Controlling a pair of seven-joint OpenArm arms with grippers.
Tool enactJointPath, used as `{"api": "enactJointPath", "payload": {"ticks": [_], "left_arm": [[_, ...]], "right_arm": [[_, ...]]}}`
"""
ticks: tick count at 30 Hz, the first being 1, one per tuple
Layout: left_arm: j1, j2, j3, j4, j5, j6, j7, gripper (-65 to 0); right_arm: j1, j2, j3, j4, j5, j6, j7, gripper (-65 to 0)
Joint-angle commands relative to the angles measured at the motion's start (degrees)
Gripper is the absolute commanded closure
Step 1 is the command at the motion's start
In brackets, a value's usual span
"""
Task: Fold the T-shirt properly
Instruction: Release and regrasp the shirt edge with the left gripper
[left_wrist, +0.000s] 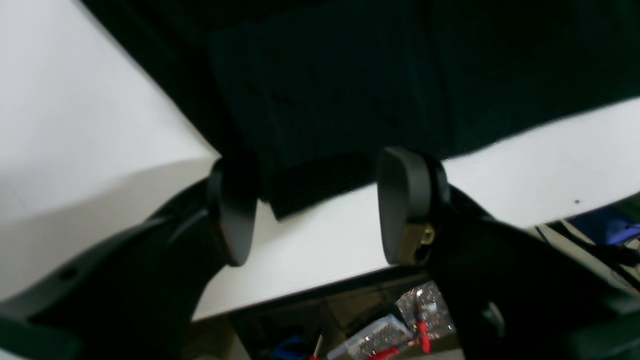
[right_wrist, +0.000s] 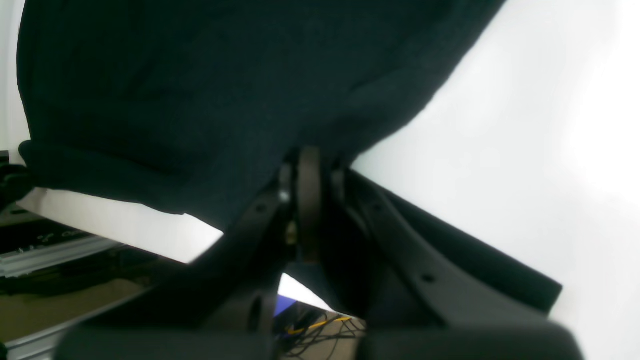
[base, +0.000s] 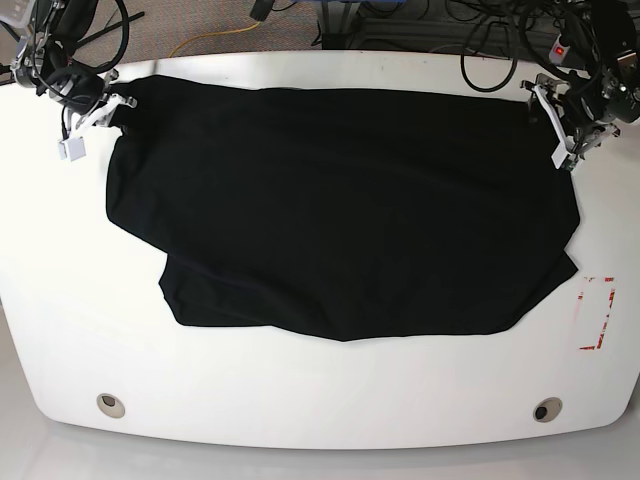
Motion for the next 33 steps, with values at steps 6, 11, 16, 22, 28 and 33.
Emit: {"api": "enactJointPath", "payload": {"ticks": [6, 11, 16, 22, 28, 33], "left_arm": [[-0.72, -0.83, -0.26, 0.71, 7.18, -0.03, -0.71, -34.6], [-2.48, -0.74, 0.26, 0.45, 8.68, -0.03, -0.71, -34.4], [-2.65, -0.74, 2.9, 0.62, 8.59, -0.03, -0.71, -25.7], [-2.65, -0.74, 7.74, 0.45, 8.94, -0.03, -0.71, -24.6], [-2.74, -0.65, 8.35, 0.45, 8.94, -0.03, -0.71, -23.1], [-3.53, -0.65, 8.35, 0.45, 8.94, -0.03, -0.54, -11.8]], "right_arm": [[0.09, 1.16, 0.38, 0.89, 1.32, 0.18, 0.78, 0.0], [0.09, 1.16, 0.29, 0.89, 1.14, 0.18, 0.78, 0.0], [0.09, 1.16, 0.29, 0.89, 1.05, 0.18, 0.78, 0.0], [0.09, 1.16, 0.29, 0.89, 1.14, 0.18, 0.78, 0.0], [0.09, 1.16, 0.29, 0.89, 1.05, 0.18, 0.78, 0.0], [0.26, 1.16, 0.38, 0.89, 0.97, 0.18, 0.87, 0.0]]}}
